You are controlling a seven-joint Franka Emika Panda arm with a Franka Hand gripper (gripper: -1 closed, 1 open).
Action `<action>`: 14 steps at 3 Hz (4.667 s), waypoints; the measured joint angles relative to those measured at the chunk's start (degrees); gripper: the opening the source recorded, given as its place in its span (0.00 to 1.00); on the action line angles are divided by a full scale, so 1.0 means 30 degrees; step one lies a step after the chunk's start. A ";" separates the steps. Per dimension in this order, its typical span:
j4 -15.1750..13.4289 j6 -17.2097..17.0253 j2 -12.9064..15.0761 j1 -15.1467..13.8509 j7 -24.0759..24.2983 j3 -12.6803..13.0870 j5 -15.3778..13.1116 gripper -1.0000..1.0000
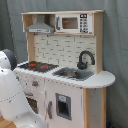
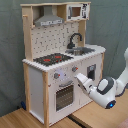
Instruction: Play with the kitchen
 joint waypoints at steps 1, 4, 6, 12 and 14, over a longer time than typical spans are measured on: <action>0.0370 -0.0179 -0.0005 0.0193 -0.1930 0.0005 -0.0182 1.00; 0.1195 -0.0073 -0.0272 -0.0237 -0.7422 -0.0058 -0.2284 1.00; -0.0784 0.0301 0.0482 -0.1597 -0.6912 -0.1431 -0.3664 1.00; -0.4001 0.3043 0.5971 -0.1641 -0.4322 -0.4474 -0.9840 1.00; -0.3797 0.4212 0.5868 -0.1645 -0.3908 -0.4795 -1.0528 0.00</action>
